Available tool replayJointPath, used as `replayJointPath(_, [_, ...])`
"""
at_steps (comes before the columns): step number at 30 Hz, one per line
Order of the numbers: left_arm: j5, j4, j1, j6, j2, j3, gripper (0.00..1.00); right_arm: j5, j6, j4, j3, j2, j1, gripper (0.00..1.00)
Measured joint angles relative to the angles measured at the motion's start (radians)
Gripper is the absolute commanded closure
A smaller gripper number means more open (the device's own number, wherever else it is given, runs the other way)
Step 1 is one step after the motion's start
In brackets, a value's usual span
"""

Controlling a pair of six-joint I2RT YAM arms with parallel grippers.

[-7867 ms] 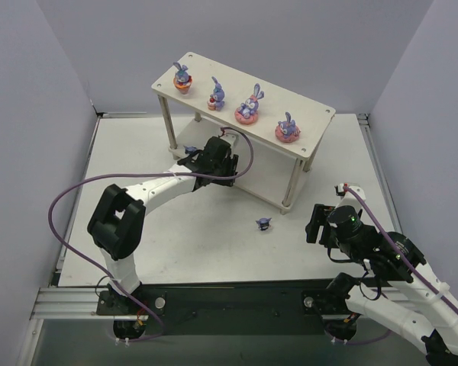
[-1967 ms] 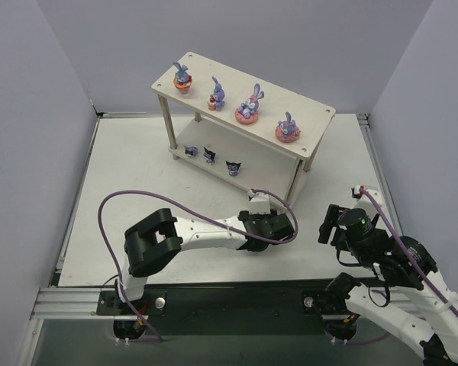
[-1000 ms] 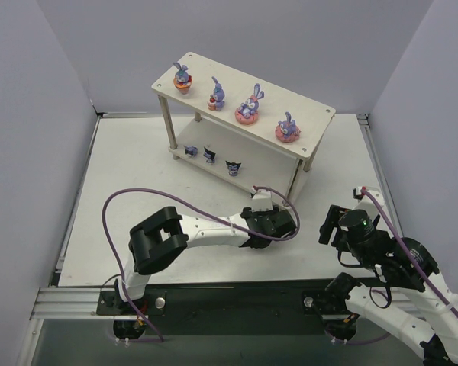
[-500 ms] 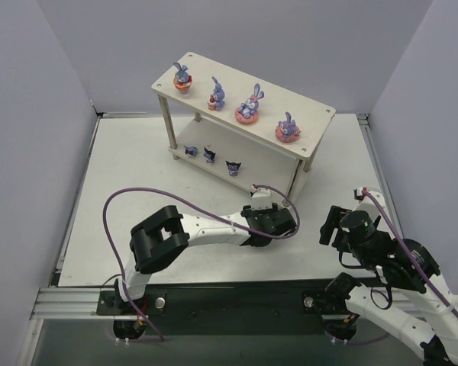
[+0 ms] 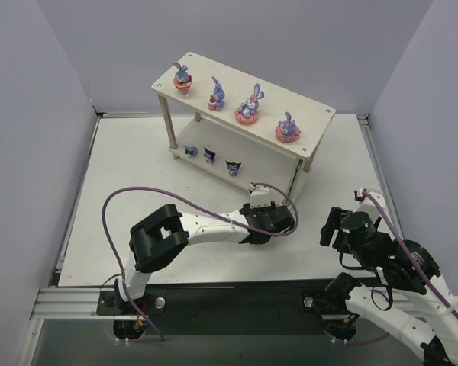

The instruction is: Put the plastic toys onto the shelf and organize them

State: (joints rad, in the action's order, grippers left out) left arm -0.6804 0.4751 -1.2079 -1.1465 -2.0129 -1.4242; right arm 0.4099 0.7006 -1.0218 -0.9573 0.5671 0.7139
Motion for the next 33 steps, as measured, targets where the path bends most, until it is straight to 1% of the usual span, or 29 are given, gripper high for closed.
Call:
replayJointPath(7, [0.000,-0.002,0.000,0.002,0.000,0.000,0.53,0.000,0.000,0.000,0.000,-0.002,0.000,0.35])
replayJointPath(15, [0.000,-0.012,0.000,0.016,0.000,0.002,0.64,0.000,0.001,0.000,0.001,-0.010,0.000,0.35])
replayJointPath(20, [-0.005,-0.075,0.000,0.071,0.010,0.035,0.67,0.000,0.003,-0.001,0.002,-0.011,0.000,0.35])
replayJointPath(23, [-0.008,-0.109,0.000,0.111,0.027,0.068,0.73,0.000,0.003,-0.001,0.002,-0.011,0.000,0.35])
replayJointPath(25, [-0.016,-0.120,0.000,0.135,0.040,0.088,0.75,0.000,0.003,-0.001,0.002,-0.011,0.000,0.35])
replayJointPath(29, [-0.039,-0.122,0.002,0.191,0.060,0.114,0.76,0.001,0.003,-0.001,0.002,-0.011,0.000,0.35])
replayJointPath(33, [-0.040,-0.159,0.010,0.268,0.094,0.145,0.76,0.001,0.003,-0.001,0.003,-0.011,0.000,0.35])
